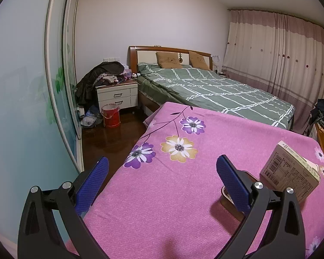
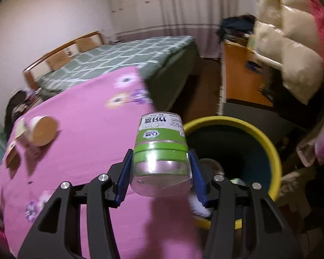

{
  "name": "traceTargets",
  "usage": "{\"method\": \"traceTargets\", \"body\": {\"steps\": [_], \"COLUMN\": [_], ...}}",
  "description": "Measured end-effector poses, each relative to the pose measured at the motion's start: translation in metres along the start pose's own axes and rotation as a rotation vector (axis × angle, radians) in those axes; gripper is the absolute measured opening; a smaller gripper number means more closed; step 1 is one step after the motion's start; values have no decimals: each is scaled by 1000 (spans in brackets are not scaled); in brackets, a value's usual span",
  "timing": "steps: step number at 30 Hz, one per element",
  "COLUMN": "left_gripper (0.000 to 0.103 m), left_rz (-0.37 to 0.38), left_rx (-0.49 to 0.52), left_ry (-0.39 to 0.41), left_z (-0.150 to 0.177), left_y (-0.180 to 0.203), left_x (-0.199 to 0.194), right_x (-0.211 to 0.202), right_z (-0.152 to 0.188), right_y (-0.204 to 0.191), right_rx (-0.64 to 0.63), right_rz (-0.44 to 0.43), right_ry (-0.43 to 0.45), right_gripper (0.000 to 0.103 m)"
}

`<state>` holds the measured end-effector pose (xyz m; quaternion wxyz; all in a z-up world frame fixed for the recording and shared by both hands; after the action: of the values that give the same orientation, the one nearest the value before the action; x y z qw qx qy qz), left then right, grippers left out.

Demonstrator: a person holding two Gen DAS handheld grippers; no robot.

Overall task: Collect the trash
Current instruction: 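Carry the green-lidded jar over the yellow bin and open the right gripper, then grasp the brown plastic tray with the left gripper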

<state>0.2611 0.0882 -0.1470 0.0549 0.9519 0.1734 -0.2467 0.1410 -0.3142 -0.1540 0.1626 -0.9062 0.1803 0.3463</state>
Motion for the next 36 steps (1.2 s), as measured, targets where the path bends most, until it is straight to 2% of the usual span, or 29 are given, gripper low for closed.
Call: {"method": "traceTargets", "body": {"steps": [6,8,9,11,19,22,26,29,32,36], "left_gripper": [98,98,98,98,98,98,98,98,98,98], "left_rz": [-1,0,0,1,2,7,39,101,218,296], "left_rx": [1,2,3,6,12,14,50,95,141,258], "left_ry": [1,0,0,0,1,0,-12,-33,-95,-163], "left_z": [0,0,0,0,0,-1,0,2,7,18], "left_y": [0,0,0,0,1,2,9,21,40,72], "left_x": [-1,-1,-1,-1,-1,-1,-1,1,6,11], "right_x": [12,14,14,14,20,32,38,45,51,54], "right_z": [0,-1,-1,-1,-10,-11,-14,-15,-14,-12], "right_y": [40,44,45,42,-31,-60,-79,-86,-89,-89], "right_rx": [63,72,74,76,-51,-118,-156,-175,-168,-166], "right_rz": [90,117,119,102,-29,-58,-68,-56,-57,-60], "right_ry": [-18,-9,-5,4,89,73,57,20,-12,-17], "right_gripper": [50,56,59,59,60,60,60,62,62,62]}}
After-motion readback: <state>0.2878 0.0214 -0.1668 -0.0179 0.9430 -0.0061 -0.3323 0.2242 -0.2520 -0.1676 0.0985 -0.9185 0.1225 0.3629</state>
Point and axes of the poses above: each gripper's, at about its wrist camera, not at the fingertips, and x roughly the way its jaws point, y to its right, z to its underside, the point moved 5 cm from there along x, roughly the way its jaws point, and after that the axes turned 3 degrees about -z, right-handed, at the moved point
